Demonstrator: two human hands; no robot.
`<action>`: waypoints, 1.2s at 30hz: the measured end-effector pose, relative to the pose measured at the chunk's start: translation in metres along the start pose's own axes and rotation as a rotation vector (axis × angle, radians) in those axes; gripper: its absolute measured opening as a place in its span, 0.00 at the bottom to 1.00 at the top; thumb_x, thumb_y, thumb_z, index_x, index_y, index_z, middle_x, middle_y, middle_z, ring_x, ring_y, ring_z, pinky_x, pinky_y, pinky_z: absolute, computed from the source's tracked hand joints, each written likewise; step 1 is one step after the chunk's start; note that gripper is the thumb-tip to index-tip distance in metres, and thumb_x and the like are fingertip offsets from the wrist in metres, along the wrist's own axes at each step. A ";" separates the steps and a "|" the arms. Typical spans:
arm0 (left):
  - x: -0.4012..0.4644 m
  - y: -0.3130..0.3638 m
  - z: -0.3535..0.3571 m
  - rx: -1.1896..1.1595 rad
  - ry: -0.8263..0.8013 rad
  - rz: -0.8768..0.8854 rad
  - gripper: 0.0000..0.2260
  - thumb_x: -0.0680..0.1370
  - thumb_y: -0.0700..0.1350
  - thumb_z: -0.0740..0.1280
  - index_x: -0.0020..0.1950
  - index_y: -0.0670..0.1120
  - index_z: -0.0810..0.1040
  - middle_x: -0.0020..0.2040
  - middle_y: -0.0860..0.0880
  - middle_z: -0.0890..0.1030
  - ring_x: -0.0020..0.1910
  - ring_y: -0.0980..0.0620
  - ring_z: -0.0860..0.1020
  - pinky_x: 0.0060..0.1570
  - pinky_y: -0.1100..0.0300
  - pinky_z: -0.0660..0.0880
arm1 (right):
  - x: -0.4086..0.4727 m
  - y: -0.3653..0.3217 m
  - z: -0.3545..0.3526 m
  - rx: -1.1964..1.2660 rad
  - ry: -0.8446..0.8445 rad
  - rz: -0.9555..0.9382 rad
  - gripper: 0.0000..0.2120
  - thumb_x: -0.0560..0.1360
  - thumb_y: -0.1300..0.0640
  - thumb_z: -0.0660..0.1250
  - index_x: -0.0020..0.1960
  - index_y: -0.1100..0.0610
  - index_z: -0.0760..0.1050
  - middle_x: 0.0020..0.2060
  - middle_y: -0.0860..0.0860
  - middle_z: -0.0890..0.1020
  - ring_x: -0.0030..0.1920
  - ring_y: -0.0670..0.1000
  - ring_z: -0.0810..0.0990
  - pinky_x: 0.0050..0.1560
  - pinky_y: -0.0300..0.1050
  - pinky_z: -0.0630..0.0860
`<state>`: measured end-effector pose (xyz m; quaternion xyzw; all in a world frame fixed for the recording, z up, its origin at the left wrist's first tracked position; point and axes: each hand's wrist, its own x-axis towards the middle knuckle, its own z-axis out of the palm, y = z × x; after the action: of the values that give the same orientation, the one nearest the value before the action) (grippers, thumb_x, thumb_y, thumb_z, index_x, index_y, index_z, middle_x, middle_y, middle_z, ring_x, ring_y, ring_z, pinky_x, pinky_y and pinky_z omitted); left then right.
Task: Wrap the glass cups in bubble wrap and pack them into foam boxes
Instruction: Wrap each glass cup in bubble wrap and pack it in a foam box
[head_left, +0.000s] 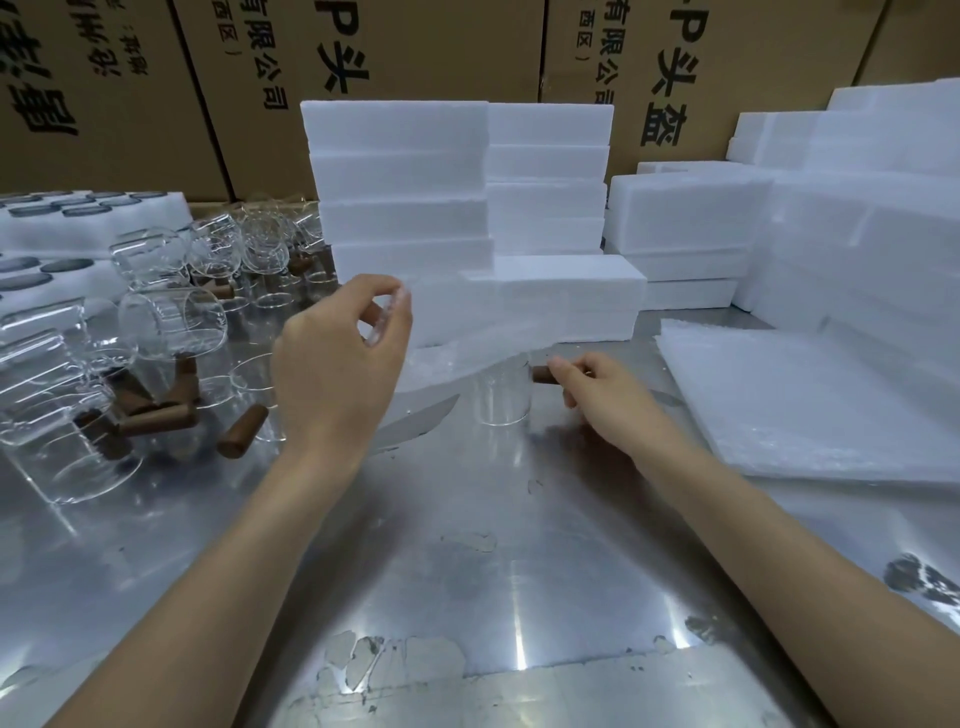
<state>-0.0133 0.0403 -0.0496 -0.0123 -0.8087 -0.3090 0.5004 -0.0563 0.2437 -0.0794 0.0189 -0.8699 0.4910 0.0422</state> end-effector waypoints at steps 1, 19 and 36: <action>-0.001 -0.001 0.001 0.021 -0.031 0.002 0.08 0.79 0.50 0.66 0.51 0.49 0.83 0.34 0.55 0.76 0.35 0.47 0.78 0.37 0.57 0.71 | 0.002 0.000 -0.003 0.089 0.034 0.024 0.13 0.81 0.48 0.57 0.48 0.57 0.72 0.27 0.38 0.76 0.28 0.41 0.71 0.24 0.29 0.64; -0.021 0.012 0.017 0.062 -0.202 0.044 0.06 0.77 0.50 0.68 0.48 0.51 0.83 0.39 0.51 0.84 0.38 0.40 0.81 0.38 0.58 0.66 | -0.024 -0.037 -0.042 0.887 0.085 -0.347 0.11 0.82 0.59 0.55 0.42 0.57 0.69 0.27 0.46 0.76 0.25 0.46 0.67 0.27 0.38 0.63; -0.016 0.011 0.017 -0.174 -0.171 -0.017 0.12 0.80 0.52 0.65 0.43 0.48 0.85 0.36 0.51 0.78 0.34 0.53 0.74 0.37 0.53 0.73 | -0.035 -0.027 -0.015 -0.007 0.179 -0.666 0.04 0.79 0.57 0.61 0.47 0.57 0.70 0.33 0.36 0.80 0.37 0.48 0.81 0.37 0.42 0.73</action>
<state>-0.0151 0.0623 -0.0623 -0.0755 -0.8187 -0.3800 0.4238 -0.0186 0.2424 -0.0516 0.2584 -0.8105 0.4472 0.2764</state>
